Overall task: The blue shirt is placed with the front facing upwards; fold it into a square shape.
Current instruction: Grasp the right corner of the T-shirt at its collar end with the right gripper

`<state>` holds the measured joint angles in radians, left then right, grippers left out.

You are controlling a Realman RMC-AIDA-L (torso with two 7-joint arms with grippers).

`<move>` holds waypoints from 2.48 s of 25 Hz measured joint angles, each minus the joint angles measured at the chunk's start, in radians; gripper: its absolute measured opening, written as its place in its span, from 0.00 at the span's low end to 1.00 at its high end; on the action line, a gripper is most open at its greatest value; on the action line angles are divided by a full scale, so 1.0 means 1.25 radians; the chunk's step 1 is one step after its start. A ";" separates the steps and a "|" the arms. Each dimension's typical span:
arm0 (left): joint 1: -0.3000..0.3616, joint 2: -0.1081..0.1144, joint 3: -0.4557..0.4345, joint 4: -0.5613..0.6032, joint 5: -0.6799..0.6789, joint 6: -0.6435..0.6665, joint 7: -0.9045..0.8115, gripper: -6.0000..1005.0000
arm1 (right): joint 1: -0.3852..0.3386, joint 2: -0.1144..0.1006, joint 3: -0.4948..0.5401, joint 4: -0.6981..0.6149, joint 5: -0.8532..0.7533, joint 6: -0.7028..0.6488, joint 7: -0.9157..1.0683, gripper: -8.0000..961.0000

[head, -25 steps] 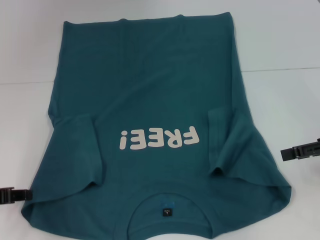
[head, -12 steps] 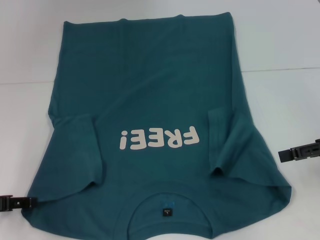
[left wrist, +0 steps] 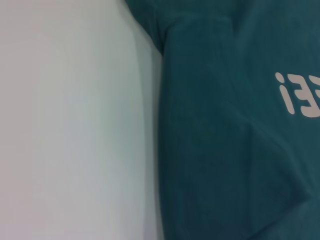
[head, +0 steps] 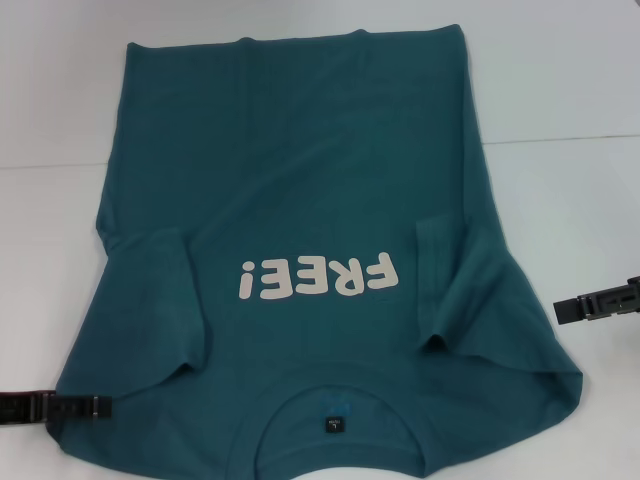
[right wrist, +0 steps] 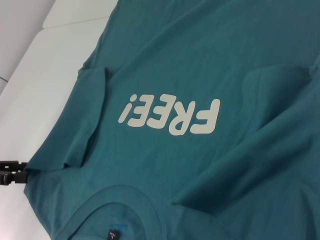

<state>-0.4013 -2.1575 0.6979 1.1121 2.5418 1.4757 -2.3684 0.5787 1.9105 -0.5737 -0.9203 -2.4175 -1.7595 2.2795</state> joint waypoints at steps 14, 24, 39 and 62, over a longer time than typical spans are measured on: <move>-0.002 -0.001 -0.011 0.004 -0.033 0.001 0.001 0.83 | 0.002 -0.001 0.000 0.000 0.000 0.000 -0.004 0.85; -0.004 -0.001 -0.007 -0.014 -0.037 -0.032 -0.002 0.52 | 0.002 0.002 0.002 0.001 0.001 -0.007 -0.003 0.85; 0.003 -0.001 -0.009 -0.011 -0.025 -0.040 -0.015 0.07 | 0.000 0.002 0.004 0.000 0.010 -0.020 -0.001 0.85; -0.002 0.003 -0.011 -0.010 -0.027 -0.034 -0.028 0.05 | 0.026 -0.033 0.021 -0.061 -0.055 -0.141 0.066 0.83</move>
<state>-0.4032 -2.1539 0.6847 1.0999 2.5086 1.4334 -2.4030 0.6113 1.8693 -0.5474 -0.9968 -2.4861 -1.9362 2.3617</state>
